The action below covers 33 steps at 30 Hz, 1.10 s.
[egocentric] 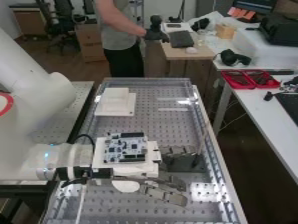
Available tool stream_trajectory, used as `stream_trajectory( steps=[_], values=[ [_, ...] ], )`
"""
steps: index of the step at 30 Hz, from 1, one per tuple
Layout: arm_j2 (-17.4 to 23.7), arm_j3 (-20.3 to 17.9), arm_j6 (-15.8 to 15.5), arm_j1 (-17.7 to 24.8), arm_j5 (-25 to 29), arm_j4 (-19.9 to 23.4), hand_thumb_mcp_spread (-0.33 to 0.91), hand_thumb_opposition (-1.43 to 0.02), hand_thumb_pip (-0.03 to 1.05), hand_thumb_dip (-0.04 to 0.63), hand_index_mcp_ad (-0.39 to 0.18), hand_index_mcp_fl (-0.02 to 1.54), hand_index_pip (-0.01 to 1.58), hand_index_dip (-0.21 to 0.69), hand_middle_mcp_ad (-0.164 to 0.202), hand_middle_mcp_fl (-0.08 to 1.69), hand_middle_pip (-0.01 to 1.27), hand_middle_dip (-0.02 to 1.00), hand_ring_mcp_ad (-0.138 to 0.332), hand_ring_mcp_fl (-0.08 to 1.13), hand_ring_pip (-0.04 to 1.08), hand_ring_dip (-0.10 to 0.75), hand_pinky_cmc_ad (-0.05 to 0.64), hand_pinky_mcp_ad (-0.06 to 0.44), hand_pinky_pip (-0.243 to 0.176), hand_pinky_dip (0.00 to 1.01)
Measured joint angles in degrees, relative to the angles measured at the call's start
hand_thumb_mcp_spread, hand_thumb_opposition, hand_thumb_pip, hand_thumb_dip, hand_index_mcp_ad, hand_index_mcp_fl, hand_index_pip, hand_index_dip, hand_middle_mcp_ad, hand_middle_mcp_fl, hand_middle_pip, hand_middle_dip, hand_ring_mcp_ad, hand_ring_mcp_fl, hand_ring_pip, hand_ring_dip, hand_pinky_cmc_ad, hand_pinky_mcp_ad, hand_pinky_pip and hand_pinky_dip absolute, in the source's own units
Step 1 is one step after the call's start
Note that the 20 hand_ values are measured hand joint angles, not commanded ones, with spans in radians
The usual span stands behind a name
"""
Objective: Grab the paper clip and place it in the clear container
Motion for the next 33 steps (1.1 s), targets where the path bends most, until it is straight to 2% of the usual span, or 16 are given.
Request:
stream_trajectory(
  steps=[26, 28, 33],
  values=[
    [-1.8, 1.2, 1.1, 0.0, -0.3, 1.1, 0.66, -0.98, 0.65, 0.284, -0.136, 0.11, 0.15, -0.182, -0.051, 0.84, 0.62, 0.67, 0.065, 0.46, 0.10, 0.387, 0.394, 0.262, 0.063, 0.19],
    [-1.9, 1.3, 1.1, -0.1, -0.3, 1.2, 0.66, -0.98, 0.65, 0.284, -0.136, 0.11, 0.14, -0.182, -0.051, 0.84, 0.62, 0.67, 0.063, 0.46, 0.10, 0.387, 0.415, 0.265, 0.066, 0.20],
    [-2.2, 1.3, 1.2, -0.2, -0.4, 1.3, 0.65, -0.98, 0.65, 0.284, -0.140, 0.11, 0.15, -0.182, -0.052, 0.84, 0.62, 0.67, 0.065, 0.46, 0.10, 0.387, 0.417, 0.262, 0.066, 0.20]
  ],
)
